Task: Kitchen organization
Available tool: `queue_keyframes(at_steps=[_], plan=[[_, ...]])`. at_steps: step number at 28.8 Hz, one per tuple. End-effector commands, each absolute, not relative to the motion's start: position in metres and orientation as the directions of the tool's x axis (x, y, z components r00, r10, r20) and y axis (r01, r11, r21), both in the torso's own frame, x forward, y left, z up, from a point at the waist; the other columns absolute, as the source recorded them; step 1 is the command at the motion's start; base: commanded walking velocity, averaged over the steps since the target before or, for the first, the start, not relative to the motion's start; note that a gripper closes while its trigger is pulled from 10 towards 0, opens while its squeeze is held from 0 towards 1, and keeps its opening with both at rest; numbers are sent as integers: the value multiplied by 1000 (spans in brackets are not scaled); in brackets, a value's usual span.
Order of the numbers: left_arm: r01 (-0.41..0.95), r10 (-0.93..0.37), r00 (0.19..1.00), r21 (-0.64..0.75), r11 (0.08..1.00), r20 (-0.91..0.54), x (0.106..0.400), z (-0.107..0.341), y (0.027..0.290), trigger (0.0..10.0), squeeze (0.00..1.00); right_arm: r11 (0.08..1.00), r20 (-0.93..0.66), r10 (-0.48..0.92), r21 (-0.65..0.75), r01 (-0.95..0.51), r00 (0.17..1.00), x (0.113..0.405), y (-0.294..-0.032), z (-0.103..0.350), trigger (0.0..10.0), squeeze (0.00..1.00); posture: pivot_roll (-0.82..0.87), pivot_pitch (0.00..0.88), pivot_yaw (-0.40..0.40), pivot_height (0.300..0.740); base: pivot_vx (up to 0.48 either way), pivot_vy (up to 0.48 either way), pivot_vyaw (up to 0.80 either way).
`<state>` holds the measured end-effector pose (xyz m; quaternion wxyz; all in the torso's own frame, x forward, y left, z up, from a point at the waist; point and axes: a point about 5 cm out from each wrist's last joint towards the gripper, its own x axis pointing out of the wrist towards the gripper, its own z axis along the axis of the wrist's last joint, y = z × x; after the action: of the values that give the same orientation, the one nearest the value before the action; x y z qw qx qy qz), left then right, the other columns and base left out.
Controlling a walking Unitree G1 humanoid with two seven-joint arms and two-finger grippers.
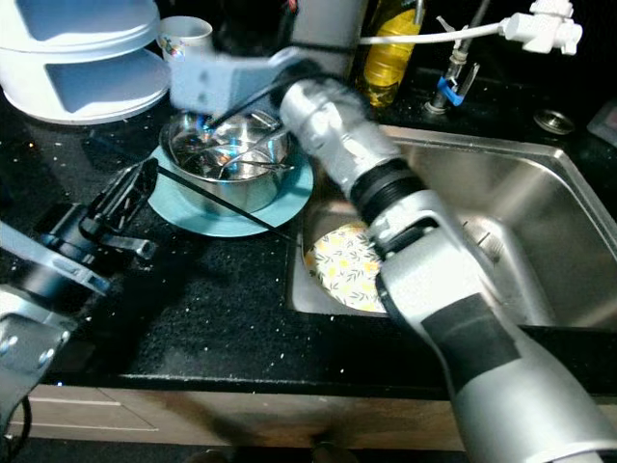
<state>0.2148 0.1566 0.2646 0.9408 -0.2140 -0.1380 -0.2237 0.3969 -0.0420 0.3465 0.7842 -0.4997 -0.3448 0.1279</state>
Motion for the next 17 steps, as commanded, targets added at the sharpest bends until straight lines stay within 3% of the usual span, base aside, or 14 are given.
queue_keyframes(at_steps=[1,7,10,11,12,13,14,15,16,17], plan=[[492,-384,858,-327,807,342,220,261,150,10000,0,625,499,467,-770,127,730,395,-67,349,0,0,156,16,-97,740,0,0,0],[482,-373,853,-276,832,366,230,266,149,10000,0,898,604,320,-438,-32,730,387,-110,347,0,0,149,3,-87,740,0,0,0],[465,-356,853,-244,851,382,237,272,150,10000,0,964,615,220,-256,-72,758,385,-137,335,157,0,146,0,-79,740,0,0,0],[459,-352,853,-231,858,385,239,273,151,10000,0,974,615,190,-217,-68,765,383,-145,331,1608,0,145,0,-74,740,0,0,0],[454,-349,853,-222,863,388,241,274,151,10000,0,980,614,171,-190,-65,770,381,-150,329,1922,0,145,0,-74,740,0,0,0],[451,-358,851,-188,872,383,243,274,150,10000,0,985,612,127,-171,-27,781,379,-159,323,5412,0,137,0,-63,740,0,0,0],[454,-366,849,-173,874,380,244,273,149,10000,0,985,612,109,-170,-4,784,378,-163,322,8235,0,137,0,-63,740,0,0,0],[454,-366,849,-173,874,380,244,273,149,10000,0,985,612,109,-170,-4,784,378,-163,322,8235,0,137,0,-63,740,0,0,0],[459,-376,845,-155,875,380,245,273,147,10000,0,987,610,96,-162,5,787,376,-165,319,10000,0,136,0,-60,740,0,0,0],[468,-390,838,-135,873,383,246,273,144,10000,0,988,600,84,-155,12,795,375,-167,316,10000,0,132,0,-56,740,0,0,0]])
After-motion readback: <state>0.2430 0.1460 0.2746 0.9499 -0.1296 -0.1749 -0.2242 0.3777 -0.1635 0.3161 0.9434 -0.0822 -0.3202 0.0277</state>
